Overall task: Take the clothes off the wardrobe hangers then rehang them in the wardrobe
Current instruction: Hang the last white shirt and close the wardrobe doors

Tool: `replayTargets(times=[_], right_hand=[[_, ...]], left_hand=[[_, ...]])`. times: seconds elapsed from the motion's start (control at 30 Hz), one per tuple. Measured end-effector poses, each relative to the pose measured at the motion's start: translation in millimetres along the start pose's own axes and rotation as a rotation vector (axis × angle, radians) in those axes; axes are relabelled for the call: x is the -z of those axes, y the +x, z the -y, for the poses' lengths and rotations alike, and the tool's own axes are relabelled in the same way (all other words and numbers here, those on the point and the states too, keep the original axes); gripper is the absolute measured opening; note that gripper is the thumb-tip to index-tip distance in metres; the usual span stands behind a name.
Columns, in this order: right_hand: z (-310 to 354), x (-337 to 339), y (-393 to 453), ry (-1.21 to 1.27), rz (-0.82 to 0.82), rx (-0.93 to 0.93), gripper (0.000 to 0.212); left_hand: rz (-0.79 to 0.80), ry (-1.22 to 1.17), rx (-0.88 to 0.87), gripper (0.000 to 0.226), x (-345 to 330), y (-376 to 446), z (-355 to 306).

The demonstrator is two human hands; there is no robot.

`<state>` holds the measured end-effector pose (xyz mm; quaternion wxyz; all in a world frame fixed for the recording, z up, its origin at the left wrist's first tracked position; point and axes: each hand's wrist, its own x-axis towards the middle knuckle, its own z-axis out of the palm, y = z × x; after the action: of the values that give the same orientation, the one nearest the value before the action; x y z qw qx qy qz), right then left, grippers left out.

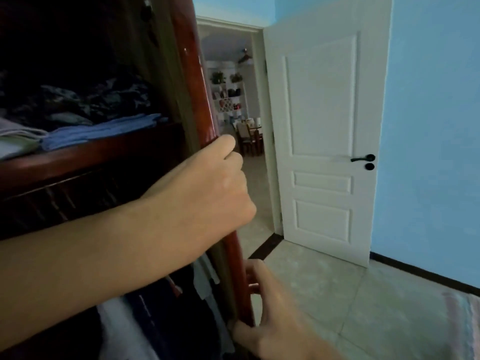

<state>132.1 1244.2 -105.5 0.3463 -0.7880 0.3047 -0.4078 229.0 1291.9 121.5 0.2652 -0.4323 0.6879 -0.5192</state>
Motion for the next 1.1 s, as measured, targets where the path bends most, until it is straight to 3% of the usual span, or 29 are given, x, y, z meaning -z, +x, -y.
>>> replayTargets(times=[0.1, 0.3, 0.37, 0.6, 0.8, 1.1], right_hand=[[15.6, -31.2, 5.0, 0.028, 0.016, 0.063, 0.072], [43.1, -108.9, 19.6, 0.092, -0.025, 0.084, 0.067], [49.6, -135.9, 24.5, 0.021, -0.064, 0.098, 0.067], [70.9, -201.6, 52.9, -0.295, -0.182, 0.212, 0.058], [81.7, -246.0, 77.1, -0.348, -0.240, 0.210, 0.064], [75.8, -275.2, 104.6, -0.417, -0.232, 0.281, 0.066]], left_hand=[[0.048, -0.073, -0.009, 0.013, -16.6, -52.1, 6.2], [0.131, -0.019, 0.027, 0.075, -63.1, -113.2, 22.9], [0.164, -0.022, 0.044, 0.086, -79.8, -129.3, 27.4], [0.142, 0.105, 0.068, 0.071, -133.8, -169.7, 40.2], [0.210, 0.155, 0.136, 0.053, -166.4, -189.1, 42.7], [0.189, 0.141, 0.196, 0.055, -207.0, -202.9, 49.4]])
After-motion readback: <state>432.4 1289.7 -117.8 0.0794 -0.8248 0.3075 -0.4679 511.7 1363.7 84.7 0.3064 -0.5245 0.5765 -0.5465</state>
